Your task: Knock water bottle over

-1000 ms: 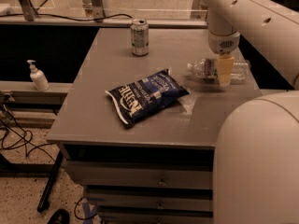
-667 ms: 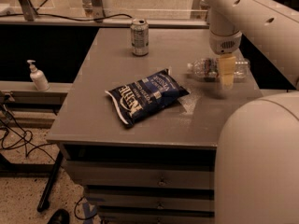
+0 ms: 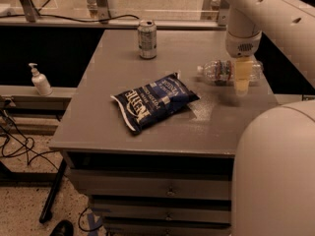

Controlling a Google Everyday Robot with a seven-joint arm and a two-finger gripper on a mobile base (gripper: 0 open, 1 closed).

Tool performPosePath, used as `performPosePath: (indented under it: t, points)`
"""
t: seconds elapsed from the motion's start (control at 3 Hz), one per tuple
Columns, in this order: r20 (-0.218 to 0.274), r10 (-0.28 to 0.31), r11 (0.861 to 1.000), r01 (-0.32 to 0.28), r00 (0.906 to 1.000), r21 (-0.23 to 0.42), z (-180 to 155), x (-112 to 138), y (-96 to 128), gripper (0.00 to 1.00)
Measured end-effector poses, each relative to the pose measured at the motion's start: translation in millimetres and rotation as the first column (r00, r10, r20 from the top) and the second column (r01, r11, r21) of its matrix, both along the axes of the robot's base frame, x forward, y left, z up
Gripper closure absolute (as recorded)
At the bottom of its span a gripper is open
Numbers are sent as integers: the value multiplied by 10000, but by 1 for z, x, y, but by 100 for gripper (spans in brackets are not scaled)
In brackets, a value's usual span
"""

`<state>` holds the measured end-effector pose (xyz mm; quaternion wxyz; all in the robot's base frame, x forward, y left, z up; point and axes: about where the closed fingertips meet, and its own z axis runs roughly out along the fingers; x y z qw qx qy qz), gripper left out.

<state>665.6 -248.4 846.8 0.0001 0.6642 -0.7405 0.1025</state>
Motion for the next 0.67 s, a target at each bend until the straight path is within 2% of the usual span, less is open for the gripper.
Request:
performPosePath:
  t: [0.33, 0.67]
  points:
    - [126, -235, 9975, 226, 9996, 666, 7, -1, -4, 0]
    - [497, -529, 9843, 437, 9974, 1712, 27, -2, -16, 0]
